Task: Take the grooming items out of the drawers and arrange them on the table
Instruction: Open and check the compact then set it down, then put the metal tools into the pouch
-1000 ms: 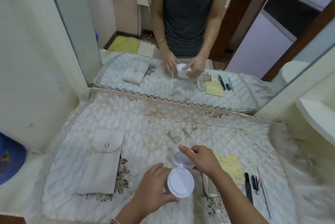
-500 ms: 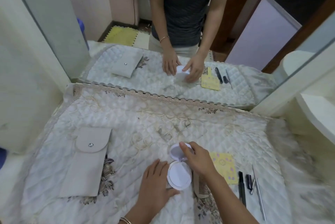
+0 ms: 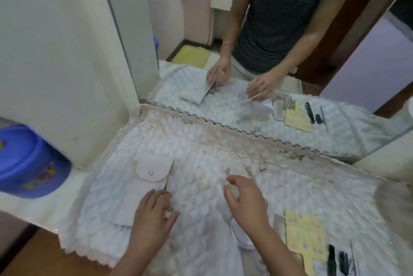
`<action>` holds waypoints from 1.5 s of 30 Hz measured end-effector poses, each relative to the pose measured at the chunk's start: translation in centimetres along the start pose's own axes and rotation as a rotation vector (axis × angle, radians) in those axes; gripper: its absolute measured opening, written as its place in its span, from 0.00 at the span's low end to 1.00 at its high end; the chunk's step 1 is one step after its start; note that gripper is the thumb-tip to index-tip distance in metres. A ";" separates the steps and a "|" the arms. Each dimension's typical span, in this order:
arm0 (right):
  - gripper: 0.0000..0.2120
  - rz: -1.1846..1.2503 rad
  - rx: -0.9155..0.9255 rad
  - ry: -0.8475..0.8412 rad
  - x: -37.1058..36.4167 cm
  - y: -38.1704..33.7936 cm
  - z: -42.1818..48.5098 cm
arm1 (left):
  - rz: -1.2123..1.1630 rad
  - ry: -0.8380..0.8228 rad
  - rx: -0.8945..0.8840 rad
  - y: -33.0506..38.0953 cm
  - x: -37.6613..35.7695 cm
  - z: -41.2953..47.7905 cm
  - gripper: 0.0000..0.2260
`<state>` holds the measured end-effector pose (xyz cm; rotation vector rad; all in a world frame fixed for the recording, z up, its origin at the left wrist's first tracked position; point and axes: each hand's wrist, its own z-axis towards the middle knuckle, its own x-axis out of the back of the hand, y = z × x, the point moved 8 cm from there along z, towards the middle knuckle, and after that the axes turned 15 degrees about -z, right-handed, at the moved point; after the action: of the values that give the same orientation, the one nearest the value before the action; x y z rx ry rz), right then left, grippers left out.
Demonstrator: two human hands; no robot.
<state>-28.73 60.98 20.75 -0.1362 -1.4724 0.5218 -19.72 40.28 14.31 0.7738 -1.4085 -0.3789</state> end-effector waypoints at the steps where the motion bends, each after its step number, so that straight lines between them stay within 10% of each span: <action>1: 0.14 0.016 0.021 -0.055 -1.1 -1.1 -0.2 | -0.017 0.059 0.081 -1.2 1.4 -0.1 0.24; 7: 0.16 -0.085 0.143 -0.399 -8.6 -6.5 -0.8 | -0.004 -0.032 0.319 -6.2 3.8 1.4 0.38; 12: 0.23 -0.094 0.155 -0.339 -11.2 -12.3 1.3 | -0.144 -0.115 0.277 -7.7 3.4 3.7 0.48; 17: 0.27 -0.200 0.117 -0.358 -14.1 -15.0 3.4 | -0.307 -0.181 0.377 -9.3 2.9 5.4 0.41; 23: 0.07 -0.271 0.141 -0.124 -12.7 -15.9 3.9 | -0.461 -0.239 0.385 -9.4 3.3 7.8 0.21; 32: 0.07 -0.290 0.027 -0.330 -11.5 -14.6 4.7 | -0.740 -0.292 0.366 -6.5 4.3 8.4 0.17; 41: 0.05 -0.339 -0.026 0.211 1.5 -10.8 7.4 | -0.807 -0.629 0.317 -4.2 6.0 5.9 0.22; 45: 0.10 0.002 -0.176 0.088 0.8 -9.2 5.5 | -0.913 -0.719 0.295 -2.0 5.7 4.4 0.25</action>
<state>-31.71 51.94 25.74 -0.2960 -1.4311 0.3826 -22.65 33.99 17.01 1.6281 -1.7147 -1.2673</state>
